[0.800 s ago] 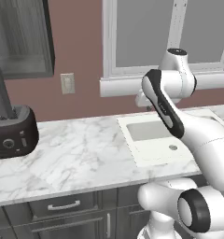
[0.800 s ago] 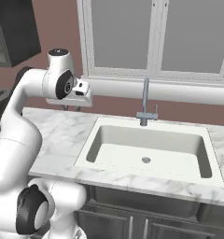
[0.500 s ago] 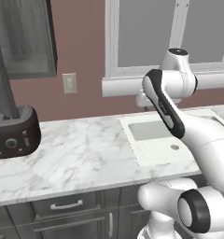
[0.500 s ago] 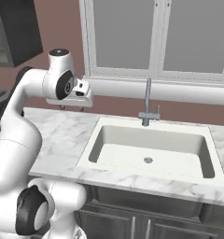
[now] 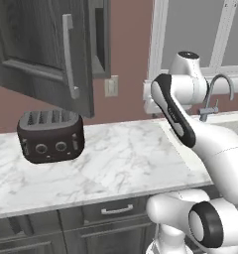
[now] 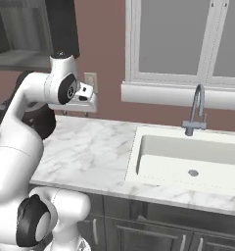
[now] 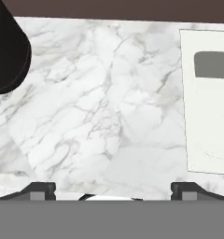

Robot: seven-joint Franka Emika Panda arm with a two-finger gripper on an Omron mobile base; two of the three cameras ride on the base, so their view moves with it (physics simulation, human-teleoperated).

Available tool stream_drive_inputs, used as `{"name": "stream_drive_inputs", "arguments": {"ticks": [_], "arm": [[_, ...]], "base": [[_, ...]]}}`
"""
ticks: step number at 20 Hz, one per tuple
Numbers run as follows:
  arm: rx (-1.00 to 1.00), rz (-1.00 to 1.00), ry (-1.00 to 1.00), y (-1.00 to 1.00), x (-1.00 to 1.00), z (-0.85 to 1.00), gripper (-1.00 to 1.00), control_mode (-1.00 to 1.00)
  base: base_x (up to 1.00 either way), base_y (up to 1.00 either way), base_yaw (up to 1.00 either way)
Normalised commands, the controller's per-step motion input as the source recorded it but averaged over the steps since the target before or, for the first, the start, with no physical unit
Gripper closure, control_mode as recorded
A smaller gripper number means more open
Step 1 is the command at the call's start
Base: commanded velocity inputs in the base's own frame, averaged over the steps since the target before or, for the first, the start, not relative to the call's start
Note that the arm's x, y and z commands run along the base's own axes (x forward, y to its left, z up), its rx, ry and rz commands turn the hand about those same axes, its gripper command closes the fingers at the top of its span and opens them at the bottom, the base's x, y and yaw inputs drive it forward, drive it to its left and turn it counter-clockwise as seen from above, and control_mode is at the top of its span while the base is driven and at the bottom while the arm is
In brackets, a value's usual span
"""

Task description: Close all open cabinet doors.

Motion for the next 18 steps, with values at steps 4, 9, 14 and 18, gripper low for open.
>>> {"name": "stream_drive_inputs", "arguments": {"ticks": [4, 9, 14, 18], "arm": [[0.0, 0.0, 0.0, 0.0, 0.0, 0.0, -1.0, 1.0], [0.0, 0.0, 0.0, 0.0, 0.0, 0.0, -1.0, 1.0], [0.0, 0.0, 0.0, 0.0, 0.0, 0.0, -1.0, 1.0], [0.0, 0.0, 0.0, 0.0, 0.0, 0.0, -1.0, 1.0]], "base": [[-0.66, 0.42, 0.0], [-0.84, 0.28, 0.0], [-0.64, 0.37, 0.0], [-0.29, 0.52, 0.0]]}}
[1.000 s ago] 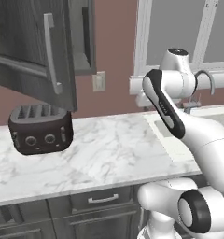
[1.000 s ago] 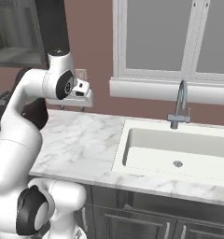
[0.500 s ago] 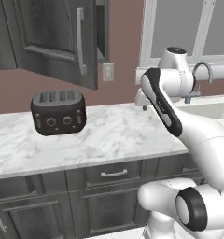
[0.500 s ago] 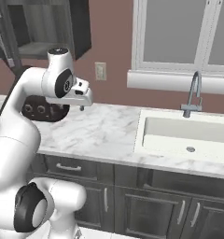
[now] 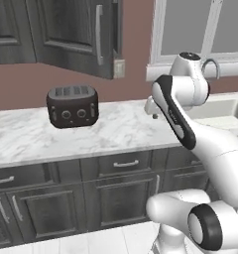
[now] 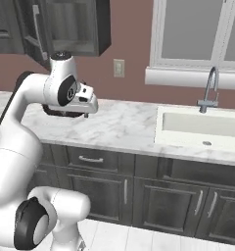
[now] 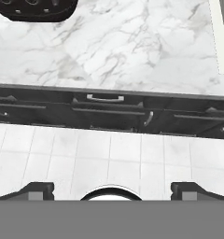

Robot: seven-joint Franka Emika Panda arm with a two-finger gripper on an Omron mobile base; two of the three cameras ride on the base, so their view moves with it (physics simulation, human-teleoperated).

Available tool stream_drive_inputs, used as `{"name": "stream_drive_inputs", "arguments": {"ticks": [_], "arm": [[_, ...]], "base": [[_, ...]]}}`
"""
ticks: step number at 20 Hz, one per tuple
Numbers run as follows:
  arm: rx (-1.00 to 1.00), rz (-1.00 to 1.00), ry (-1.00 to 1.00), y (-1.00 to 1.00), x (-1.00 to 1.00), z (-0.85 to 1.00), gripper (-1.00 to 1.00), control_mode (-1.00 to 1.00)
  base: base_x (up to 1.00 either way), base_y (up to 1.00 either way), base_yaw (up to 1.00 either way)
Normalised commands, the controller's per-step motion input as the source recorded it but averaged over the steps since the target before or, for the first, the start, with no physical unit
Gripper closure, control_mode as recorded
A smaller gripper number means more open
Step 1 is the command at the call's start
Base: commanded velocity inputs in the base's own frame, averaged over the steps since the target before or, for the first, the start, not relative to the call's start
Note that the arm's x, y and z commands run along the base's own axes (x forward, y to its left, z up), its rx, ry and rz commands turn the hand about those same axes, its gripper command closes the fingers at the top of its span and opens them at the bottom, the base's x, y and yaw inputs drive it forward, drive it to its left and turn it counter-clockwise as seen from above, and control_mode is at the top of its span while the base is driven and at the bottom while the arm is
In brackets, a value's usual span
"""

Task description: Close all open cabinet doors.

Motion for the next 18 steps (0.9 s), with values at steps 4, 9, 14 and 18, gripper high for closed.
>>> {"name": "stream_drive_inputs", "arguments": {"ticks": [4, 9, 14, 18], "arm": [[0.0, 0.0, 0.0, 0.0, 0.0, 0.0, -1.0, 1.0], [0.0, 0.0, 0.0, 0.0, 0.0, 0.0, -1.0, 1.0], [0.0, 0.0, 0.0, 0.0, 0.0, 0.0, -1.0, 1.0], [0.0, 0.0, 0.0, 0.0, 0.0, 0.0, -1.0, 1.0]], "base": [[-0.04, 0.53, 0.0], [0.0, 0.54, 0.0], [0.0, 0.58, 0.0], [0.27, 0.5, 0.0]]}}
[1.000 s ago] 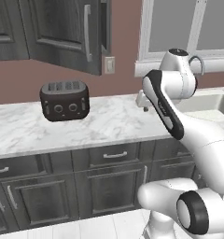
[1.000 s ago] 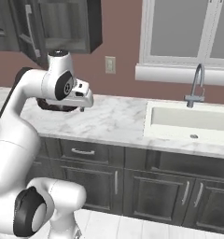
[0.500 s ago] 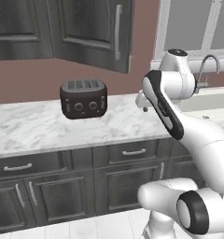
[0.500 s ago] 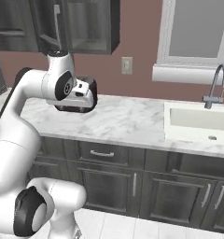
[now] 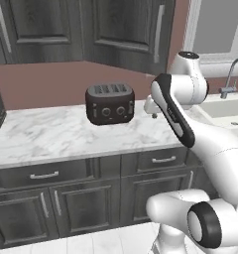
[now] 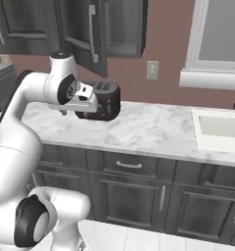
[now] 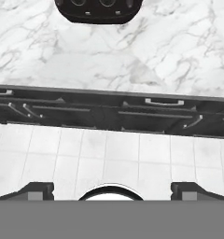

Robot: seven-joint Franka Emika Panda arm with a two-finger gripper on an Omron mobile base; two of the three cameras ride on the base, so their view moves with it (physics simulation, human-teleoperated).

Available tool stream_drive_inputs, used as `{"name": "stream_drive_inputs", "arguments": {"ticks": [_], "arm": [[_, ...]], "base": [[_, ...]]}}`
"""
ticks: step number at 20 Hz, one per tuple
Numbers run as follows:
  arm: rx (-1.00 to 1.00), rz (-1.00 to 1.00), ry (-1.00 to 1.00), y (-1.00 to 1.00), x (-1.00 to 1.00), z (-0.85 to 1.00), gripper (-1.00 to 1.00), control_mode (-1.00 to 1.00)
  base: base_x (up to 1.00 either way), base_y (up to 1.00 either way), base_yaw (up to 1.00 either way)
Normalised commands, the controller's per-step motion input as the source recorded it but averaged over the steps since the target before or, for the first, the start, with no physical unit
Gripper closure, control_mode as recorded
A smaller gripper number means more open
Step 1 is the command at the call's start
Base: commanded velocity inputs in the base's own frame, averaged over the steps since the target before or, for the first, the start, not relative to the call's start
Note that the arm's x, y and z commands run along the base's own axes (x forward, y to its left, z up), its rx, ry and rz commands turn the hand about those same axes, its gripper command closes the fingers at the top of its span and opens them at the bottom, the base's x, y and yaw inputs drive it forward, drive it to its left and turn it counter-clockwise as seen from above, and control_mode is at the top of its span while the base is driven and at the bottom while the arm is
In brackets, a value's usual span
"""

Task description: Close all open cabinet doors.

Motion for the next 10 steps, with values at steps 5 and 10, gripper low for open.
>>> {"name": "stream_drive_inputs", "arguments": {"ticks": [5, 10], "arm": [[0.0, 0.0, 0.0, 0.0, 0.0, 0.0, -1.0, 1.0], [0.0, 0.0, 0.0, 0.0, 0.0, 0.0, -1.0, 1.0]], "base": [[0.49, 0.41, 0.0], [0.45, 0.35, -0.01]]}}
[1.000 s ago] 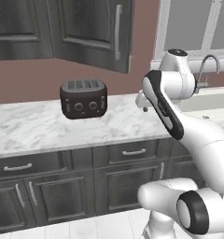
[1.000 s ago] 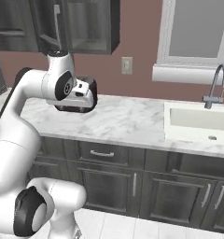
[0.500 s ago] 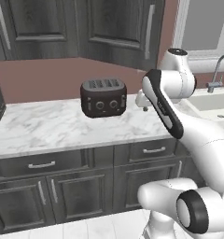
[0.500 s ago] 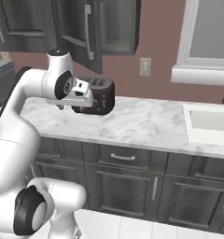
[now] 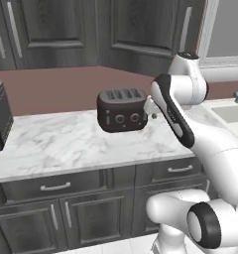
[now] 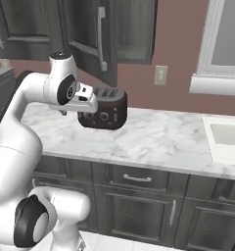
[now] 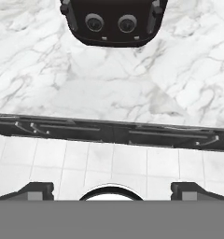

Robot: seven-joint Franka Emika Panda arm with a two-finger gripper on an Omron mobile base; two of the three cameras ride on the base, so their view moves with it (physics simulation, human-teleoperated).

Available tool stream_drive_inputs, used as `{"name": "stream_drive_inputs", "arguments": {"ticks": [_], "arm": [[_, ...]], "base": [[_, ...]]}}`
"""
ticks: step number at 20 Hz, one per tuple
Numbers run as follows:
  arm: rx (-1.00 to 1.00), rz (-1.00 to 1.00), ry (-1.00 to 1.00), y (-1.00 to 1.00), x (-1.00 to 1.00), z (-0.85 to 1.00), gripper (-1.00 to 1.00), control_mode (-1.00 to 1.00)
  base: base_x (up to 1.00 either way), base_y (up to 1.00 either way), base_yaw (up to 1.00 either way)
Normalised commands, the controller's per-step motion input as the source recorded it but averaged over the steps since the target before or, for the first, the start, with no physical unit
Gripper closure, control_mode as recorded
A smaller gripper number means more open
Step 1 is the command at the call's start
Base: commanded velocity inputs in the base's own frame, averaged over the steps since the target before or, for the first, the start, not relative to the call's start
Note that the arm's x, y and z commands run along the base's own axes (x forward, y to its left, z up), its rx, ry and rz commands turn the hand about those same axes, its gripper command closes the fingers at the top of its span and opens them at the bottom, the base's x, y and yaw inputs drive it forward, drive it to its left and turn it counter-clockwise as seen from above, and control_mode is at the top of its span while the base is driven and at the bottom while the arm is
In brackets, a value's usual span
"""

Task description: Close all open cabinet doors.

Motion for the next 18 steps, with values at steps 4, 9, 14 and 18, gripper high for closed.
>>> {"name": "stream_drive_inputs", "arguments": {"ticks": [4, 9, 14, 18], "arm": [[0.0, 0.0, 0.0, 0.0, 0.0, 0.0, -1.0, 1.0], [0.0, 0.0, 0.0, 0.0, 0.0, 0.0, -1.0, 1.0], [0.0, 0.0, 0.0, 0.0, 0.0, 0.0, -1.0, 1.0], [0.0, 0.0, 0.0, 0.0, 0.0, 0.0, -1.0, 1.0]], "base": [[0.35, 0.41, -0.04], [0.49, 0.22, -0.03], [0.49, 0.2, -0.03], [0.26, 0.02, 0.0]]}}
